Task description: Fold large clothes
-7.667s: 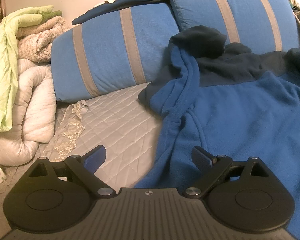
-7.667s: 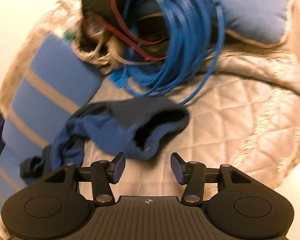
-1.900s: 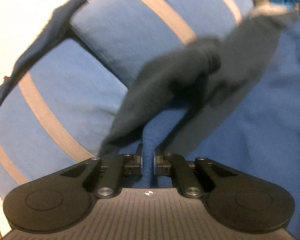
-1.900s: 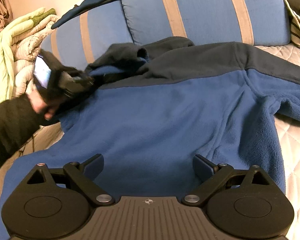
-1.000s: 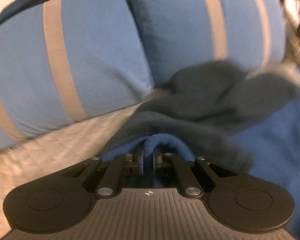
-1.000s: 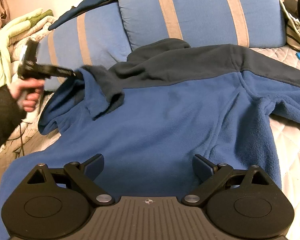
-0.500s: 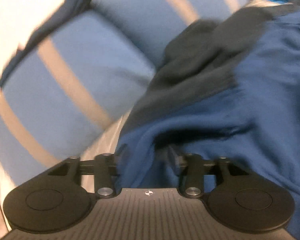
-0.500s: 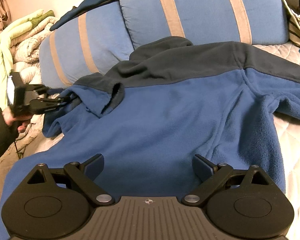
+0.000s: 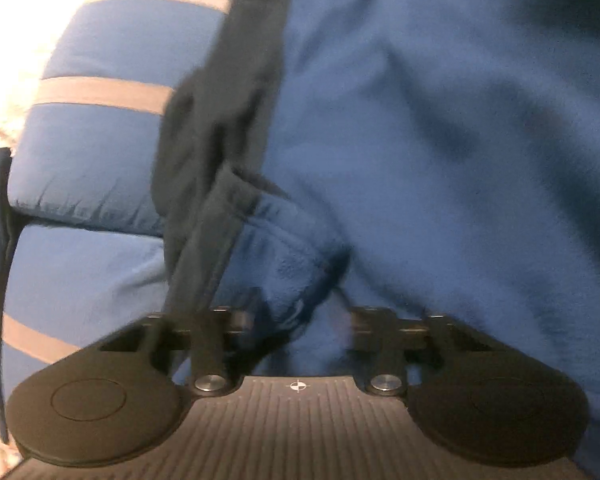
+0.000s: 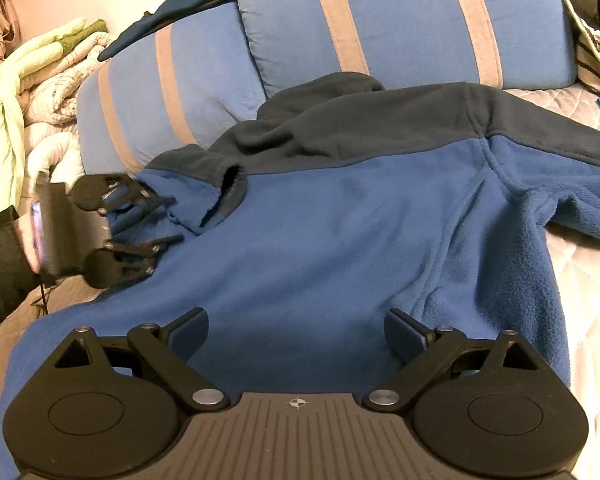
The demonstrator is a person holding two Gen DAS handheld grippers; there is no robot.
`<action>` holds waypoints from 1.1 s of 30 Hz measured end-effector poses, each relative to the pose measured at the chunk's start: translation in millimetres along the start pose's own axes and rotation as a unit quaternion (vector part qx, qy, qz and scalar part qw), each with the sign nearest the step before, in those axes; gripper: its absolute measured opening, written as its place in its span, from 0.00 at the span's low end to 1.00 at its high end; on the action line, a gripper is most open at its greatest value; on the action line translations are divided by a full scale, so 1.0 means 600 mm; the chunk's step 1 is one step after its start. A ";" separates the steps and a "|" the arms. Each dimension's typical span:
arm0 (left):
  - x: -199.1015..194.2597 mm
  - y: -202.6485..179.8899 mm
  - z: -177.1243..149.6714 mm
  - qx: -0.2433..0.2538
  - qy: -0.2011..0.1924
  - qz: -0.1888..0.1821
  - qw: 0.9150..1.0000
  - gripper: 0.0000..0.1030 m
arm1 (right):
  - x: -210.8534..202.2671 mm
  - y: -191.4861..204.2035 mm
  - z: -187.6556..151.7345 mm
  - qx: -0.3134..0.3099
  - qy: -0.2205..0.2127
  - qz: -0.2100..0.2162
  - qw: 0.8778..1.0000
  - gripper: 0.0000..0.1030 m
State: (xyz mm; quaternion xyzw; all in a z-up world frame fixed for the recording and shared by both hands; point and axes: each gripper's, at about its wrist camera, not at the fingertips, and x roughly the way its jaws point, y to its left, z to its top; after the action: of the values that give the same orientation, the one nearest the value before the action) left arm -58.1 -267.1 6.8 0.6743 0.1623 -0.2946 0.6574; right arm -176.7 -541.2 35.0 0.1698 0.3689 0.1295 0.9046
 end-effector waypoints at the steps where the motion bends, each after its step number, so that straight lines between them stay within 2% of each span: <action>1: 0.008 -0.006 0.002 0.010 0.010 0.006 1.000 0.20 | 0.000 0.000 0.000 0.000 0.000 0.000 1.000 0.93; 2: 0.011 -0.008 0.002 0.015 0.016 0.009 1.000 0.14 | 0.000 0.000 0.000 0.000 0.000 0.000 1.000 0.93; 6: -0.002 0.005 0.009 -0.015 0.015 0.026 0.999 0.09 | 0.000 0.000 0.000 0.000 0.000 -0.001 1.000 0.93; 9: -0.035 0.042 0.003 -0.089 -0.006 0.049 0.995 0.09 | 0.002 0.003 0.000 -0.005 0.003 -0.006 1.000 0.93; 11: -0.059 0.074 -0.005 -0.154 -0.019 0.063 0.986 0.09 | 0.003 0.005 0.000 -0.008 0.006 -0.009 1.000 0.93; 14: -0.096 0.119 -0.021 -0.235 -0.035 0.092 0.967 0.08 | 0.004 0.010 0.001 -0.016 0.008 -0.018 1.000 0.92; 19: -0.170 0.169 -0.043 -0.311 -0.057 0.145 0.937 0.08 | 0.009 0.023 0.004 -0.036 0.019 -0.036 0.998 0.92; 21: -0.191 0.192 -0.059 -0.345 -0.065 0.163 0.922 0.08 | 0.013 0.031 0.005 -0.051 0.026 -0.046 0.997 0.92; 25: -0.252 0.230 -0.123 -0.416 -0.076 0.207 0.882 0.08 | 0.013 0.042 0.004 -0.072 0.027 -0.062 0.995 0.92; 30: -0.316 0.257 -0.219 -0.449 -0.063 0.279 0.847 0.08 | 0.005 0.042 0.001 -0.068 0.017 -0.068 0.995 0.92; 33: -0.355 0.254 -0.298 -0.474 -0.038 0.320 0.820 0.08 | 0.001 0.041 -0.001 -0.068 0.010 -0.071 0.995 0.92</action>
State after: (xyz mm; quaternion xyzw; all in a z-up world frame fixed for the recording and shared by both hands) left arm -97.6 -68.5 250.6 0.2821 0.0316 0.0198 0.9587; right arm -179.3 -518.4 44.3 0.0801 0.3794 0.0910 0.9173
